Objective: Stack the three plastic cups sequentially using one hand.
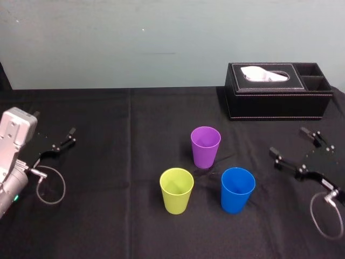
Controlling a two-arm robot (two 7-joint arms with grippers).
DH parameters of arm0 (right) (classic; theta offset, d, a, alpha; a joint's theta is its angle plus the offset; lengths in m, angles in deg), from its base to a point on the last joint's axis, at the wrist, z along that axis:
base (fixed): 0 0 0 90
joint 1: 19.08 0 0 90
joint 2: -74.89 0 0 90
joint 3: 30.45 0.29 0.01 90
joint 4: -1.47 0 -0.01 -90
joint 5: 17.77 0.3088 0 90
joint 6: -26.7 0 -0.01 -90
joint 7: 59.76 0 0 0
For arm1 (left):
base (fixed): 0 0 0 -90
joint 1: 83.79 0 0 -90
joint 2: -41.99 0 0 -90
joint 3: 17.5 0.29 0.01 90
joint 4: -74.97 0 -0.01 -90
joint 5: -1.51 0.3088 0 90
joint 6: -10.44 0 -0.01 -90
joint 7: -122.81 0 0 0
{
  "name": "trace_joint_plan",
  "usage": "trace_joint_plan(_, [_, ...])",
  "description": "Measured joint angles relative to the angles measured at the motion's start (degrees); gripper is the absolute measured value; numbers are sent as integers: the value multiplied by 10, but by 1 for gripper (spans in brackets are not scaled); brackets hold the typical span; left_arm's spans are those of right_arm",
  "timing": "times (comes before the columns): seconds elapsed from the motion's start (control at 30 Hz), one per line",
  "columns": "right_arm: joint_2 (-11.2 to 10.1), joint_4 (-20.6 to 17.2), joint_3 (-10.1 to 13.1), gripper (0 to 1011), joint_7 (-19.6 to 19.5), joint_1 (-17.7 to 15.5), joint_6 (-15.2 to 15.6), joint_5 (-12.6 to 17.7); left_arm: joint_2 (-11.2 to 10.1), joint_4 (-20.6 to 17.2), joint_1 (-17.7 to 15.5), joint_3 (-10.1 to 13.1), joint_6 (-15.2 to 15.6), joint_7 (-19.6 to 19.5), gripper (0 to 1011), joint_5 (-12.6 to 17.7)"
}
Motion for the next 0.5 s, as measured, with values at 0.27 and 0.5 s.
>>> trace_joint_plan(0.27, [-21, -36, 18, 1004, 41, -60, -29, 0, 0, 0, 0, 0, 0, 0, 1010, 0])
trace_joint_plan(0.5, [-26, -52, 27, 1004, 63, -89, -40, -4, 0, 0, 0, 0, 0, 0, 1010, 0])
